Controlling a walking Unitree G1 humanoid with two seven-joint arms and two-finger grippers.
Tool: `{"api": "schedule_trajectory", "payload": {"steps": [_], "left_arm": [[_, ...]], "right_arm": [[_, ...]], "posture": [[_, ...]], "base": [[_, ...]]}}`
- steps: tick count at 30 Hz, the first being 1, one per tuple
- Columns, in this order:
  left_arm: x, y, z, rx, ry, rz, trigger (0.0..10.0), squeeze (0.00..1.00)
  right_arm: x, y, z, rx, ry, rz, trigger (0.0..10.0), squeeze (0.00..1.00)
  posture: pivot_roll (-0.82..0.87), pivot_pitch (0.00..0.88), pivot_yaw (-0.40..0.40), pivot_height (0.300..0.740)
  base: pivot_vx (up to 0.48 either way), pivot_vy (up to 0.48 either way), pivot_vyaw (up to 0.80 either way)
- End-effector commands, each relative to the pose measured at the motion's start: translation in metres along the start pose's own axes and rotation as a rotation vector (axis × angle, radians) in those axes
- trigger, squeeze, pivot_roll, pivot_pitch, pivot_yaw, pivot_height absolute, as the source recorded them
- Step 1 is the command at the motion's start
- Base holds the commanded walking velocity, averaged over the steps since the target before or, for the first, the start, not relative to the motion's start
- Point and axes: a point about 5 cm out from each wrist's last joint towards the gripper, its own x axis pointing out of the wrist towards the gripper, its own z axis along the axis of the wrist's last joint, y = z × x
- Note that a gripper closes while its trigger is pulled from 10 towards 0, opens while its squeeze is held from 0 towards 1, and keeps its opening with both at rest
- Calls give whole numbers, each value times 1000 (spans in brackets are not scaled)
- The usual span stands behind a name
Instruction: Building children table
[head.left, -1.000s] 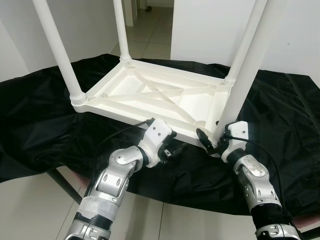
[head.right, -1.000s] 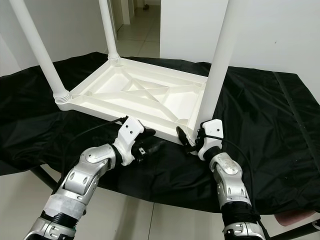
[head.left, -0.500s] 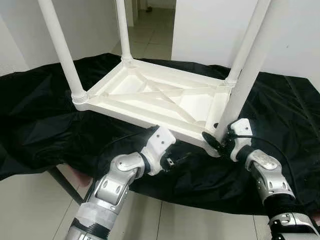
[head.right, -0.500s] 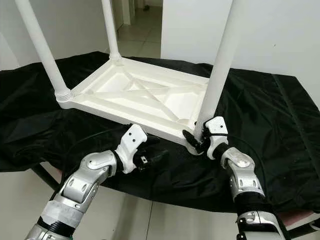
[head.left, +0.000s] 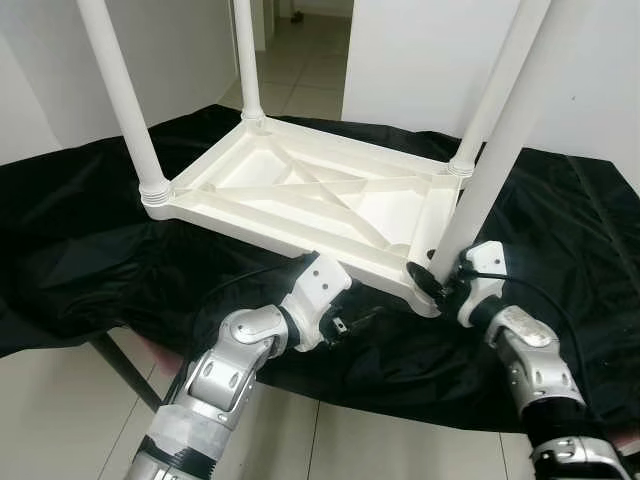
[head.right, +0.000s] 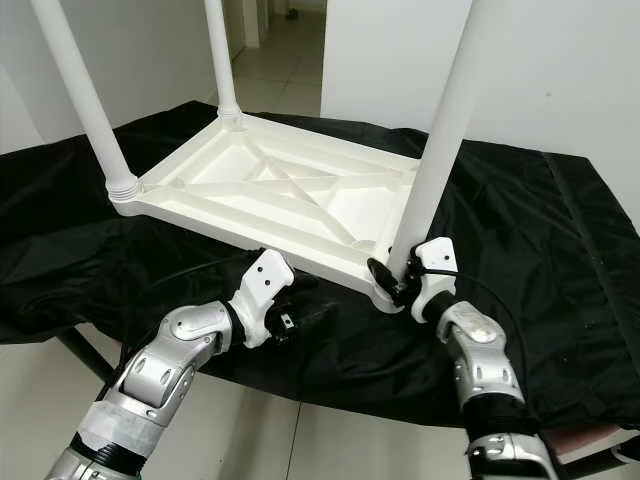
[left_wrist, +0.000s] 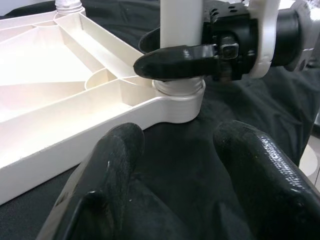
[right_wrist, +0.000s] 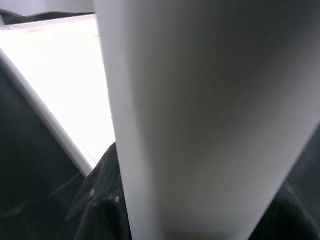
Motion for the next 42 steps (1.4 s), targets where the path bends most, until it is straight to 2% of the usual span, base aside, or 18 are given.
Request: {"api": "schedule_trajectory", "payload": {"steps": [1, 6, 7, 8, 10, 11, 13, 16, 24, 25, 26, 27, 33, 37, 38, 39, 40, 42], "left_arm": [[0, -3, -2, -7, 5, -15, 10000, 0], [0, -4, -2, -5, 7, -14, 10000, 0], [0, -4, -2, -5, 5, -19, 10000, 0], [0, -4, -2, -5, 5, -19, 10000, 0], [2, -5, -1, -4, 3, -29, 10000, 0], [2, -5, -1, -4, 3, -29, 10000, 0], [3, -5, -1, -7, 3, -35, 10000, 0], [3, -5, -1, -12, 3, -40, 10000, 0], [4, -6, -1, -11, 2, -37, 10000, 0], [4, -5, -1, -11, 0, -32, 10000, 0], [4, -5, -1, -11, 0, -32, 10000, 0], [4, -5, -1, -13, -1, -28, 10000, 0], [3, -5, -1, -13, -3, -23, 10000, 0], [3, -4, 0, -14, -7, -15, 10000, 0], [4, -4, 0, -13, -8, -14, 10000, 0], [4, -4, 0, -13, -8, -14, 10000, 0], [4, -4, 0, -13, -10, -14, 10000, 0], [4, -4, 1, -12, -10, -15, 10000, 0]], "right_arm": [[-5, 3, -9, 26, 34, -150, 10000, 0], [-7, 13, -10, 85, 34, -240, 10000, 0], [-7, 18, -9, 132, 30, -334, 10000, 0], [-7, 18, -9, 132, 30, -334, 10000, 0], [-11, 36, -7, 204, 43, -566, 10000, 0], [-11, 36, -7, 204, 43, -566, 10000, 0], [-10, 53, -3, 226, 58, -655, 10000, 0], [-6, 65, -1, 229, 62, -648, 10000, 0], [-6, 66, 3, 212, 40, -586, 10000, 0], [-5, 65, 4, 219, 28, -546, 10000, 588], [-5, 65, 4, 219, 28, -546, 10000, 588], [-5, 64, 6, 234, 15, -508, 10000, 1000], [-9, 54, 11, 234, -4, -406, 10000, 1000], [-13, 41, 13, 115, 14, -234, 10000, 1000], [-15, 35, 13, 60, 23, -169, 10000, 588], [-15, 35, 13, 60, 23, -169, 10000, 588], [-18, 29, 12, 10, 38, -93, 10000, 0], [-20, 21, 10, -16, 51, -34, 10000, 0]], "posture": [[-17, 0, -63, 740], [-19, 0, -61, 740], [-27, 0, -61, 740], [-27, 0, -61, 740], [-37, 0, -62, 740], [-37, 0, -62, 740], [-37, 0, -62, 740], [-37, 0, -62, 740], [-36, 0, -75, 740], [-35, 0, -76, 740], [-35, 0, -76, 740], [-33, 0, -79, 740], [-30, 0, -88, 740], [-27, 0, -90, 740], [-29, 0, -88, 740], [-29, 0, -88, 740], [-30, 0, -87, 740], [-31, 0, -84, 740]], "base": [[0, 0, 0], [0, 0, 0], [0, 0, 0], [0, 0, 0], [0, 0, 0], [0, 0, 0], [0, 0, 0], [0, 0, 0], [0, 0, 0], [0, 0, 0], [0, 0, 0], [0, 0, 0], [0, 0, 0], [0, 0, 0], [0, 0, 0], [0, 0, 0], [0, 0, 0], [0, 0, 0]]}}
